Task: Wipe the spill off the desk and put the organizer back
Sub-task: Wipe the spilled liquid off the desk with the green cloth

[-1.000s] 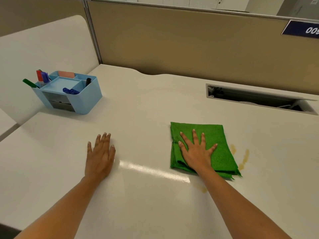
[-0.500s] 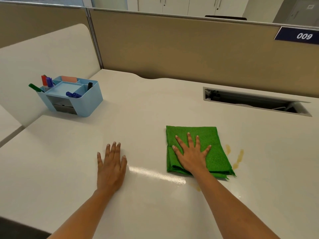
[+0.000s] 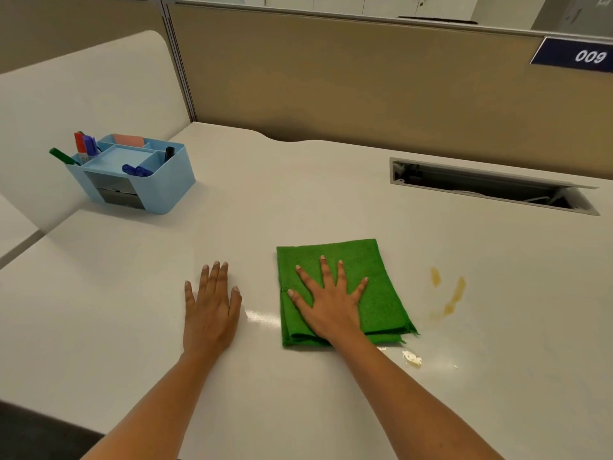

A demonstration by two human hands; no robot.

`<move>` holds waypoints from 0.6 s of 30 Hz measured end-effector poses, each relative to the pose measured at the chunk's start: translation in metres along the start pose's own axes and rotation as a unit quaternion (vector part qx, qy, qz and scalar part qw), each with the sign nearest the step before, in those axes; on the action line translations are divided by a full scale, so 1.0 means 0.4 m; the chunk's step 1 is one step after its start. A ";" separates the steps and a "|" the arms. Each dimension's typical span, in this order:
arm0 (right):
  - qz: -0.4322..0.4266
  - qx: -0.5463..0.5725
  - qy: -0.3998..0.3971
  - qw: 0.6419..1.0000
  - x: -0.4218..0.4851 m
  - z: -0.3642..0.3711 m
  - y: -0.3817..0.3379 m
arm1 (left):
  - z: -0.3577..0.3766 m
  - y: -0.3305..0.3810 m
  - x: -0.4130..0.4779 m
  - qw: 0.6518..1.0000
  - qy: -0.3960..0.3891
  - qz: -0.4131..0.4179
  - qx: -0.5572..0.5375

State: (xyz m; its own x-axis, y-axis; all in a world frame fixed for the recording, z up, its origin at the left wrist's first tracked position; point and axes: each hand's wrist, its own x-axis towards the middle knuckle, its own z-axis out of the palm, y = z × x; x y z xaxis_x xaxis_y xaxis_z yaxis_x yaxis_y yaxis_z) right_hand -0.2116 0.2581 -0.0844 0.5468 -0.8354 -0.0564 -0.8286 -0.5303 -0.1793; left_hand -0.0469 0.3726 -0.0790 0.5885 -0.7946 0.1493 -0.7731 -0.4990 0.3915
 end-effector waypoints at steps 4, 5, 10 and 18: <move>-0.030 -0.002 -0.002 1.000 -0.026 0.010 -0.042 | 0.000 -0.001 -0.001 1.000 -0.003 0.002 -0.005; -0.039 -0.004 -0.001 0.999 -0.034 0.011 -0.052 | 0.000 -0.001 -0.001 1.000 -0.004 0.002 -0.006; -0.075 -0.007 0.001 0.997 -0.077 0.021 -0.089 | -0.005 -0.001 -0.003 1.000 -0.004 0.014 0.007; -0.099 -0.004 0.003 0.995 -0.162 0.028 -0.077 | -0.006 -0.003 -0.012 0.999 0.001 0.031 0.016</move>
State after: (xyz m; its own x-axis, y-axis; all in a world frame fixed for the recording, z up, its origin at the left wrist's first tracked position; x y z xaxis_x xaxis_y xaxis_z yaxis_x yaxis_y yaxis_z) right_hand -0.2201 0.3300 -0.0862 0.6981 -0.7158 -0.0153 -0.7062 -0.6849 -0.1794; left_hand -0.0481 0.3780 -0.0779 0.5403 -0.8234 0.1735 -0.8149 -0.4607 0.3517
